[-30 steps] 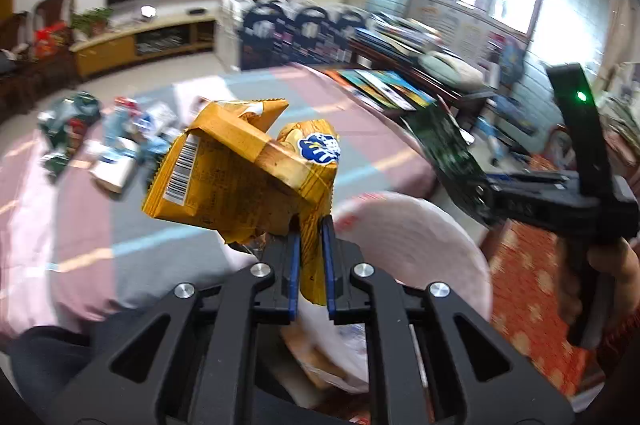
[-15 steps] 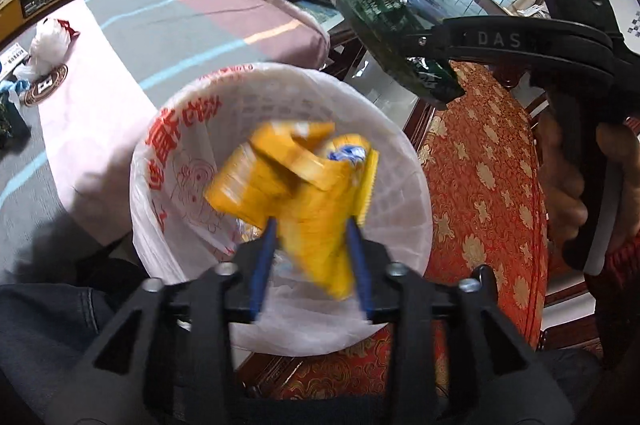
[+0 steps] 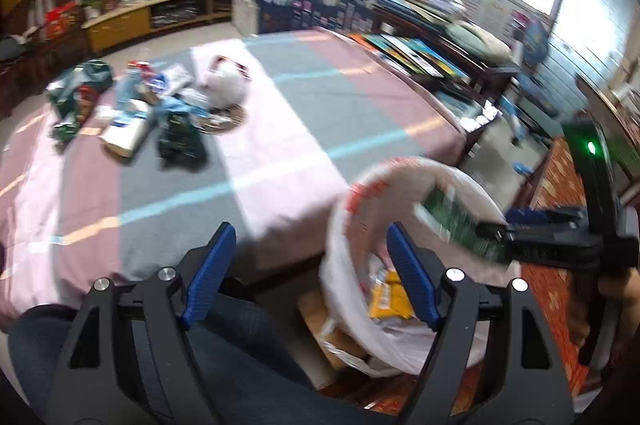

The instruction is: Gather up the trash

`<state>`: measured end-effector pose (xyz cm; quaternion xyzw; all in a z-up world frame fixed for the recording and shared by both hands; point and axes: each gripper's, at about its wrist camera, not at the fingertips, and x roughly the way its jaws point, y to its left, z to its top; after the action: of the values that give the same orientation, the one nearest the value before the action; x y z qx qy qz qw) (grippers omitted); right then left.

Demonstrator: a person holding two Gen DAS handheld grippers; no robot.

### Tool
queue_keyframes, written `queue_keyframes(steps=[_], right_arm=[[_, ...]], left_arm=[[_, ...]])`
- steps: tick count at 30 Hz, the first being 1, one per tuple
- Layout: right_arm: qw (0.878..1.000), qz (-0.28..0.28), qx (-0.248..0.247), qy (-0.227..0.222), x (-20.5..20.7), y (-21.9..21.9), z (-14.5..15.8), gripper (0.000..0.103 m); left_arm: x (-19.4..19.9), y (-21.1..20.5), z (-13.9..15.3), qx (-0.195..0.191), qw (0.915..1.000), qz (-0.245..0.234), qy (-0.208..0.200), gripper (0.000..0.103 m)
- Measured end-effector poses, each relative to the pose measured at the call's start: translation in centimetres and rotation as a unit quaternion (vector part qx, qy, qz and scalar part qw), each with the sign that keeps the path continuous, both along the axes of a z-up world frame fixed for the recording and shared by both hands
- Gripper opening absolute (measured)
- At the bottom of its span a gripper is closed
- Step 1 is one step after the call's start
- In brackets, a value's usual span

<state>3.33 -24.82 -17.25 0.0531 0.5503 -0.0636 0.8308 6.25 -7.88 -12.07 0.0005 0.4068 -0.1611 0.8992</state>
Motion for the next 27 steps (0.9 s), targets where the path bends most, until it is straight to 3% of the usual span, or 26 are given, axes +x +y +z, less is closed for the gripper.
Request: queue_keyframes(steps=[2,9,17,27], right_arm=[[1.0,-0.003,0.009,-0.006,0.1,0.4,0.5,0.075],[0.999,0.012,-0.001,-0.029,0.8,3.2,3.1,0.076],[0.998,0.045,-0.019,-0.034,0.9,6.2,3.6,0.077],[0.998,0.043,-0.007,-0.033,1.0,6.9,3.4,0.077]], left_arm=[[0.3,1.8,1.1,-0.003,0.9995,0.029,-0.009,0.083],[0.4,5.6,3.6,-0.029,0.9962,0.074,-0.034,0.088],[0.8,7.9,3.7,-0.035,0.9927,0.111,-0.031,0.089],[1.2,9.6,3.1,-0.039,0.9895,0.139,-0.017,0.089]])
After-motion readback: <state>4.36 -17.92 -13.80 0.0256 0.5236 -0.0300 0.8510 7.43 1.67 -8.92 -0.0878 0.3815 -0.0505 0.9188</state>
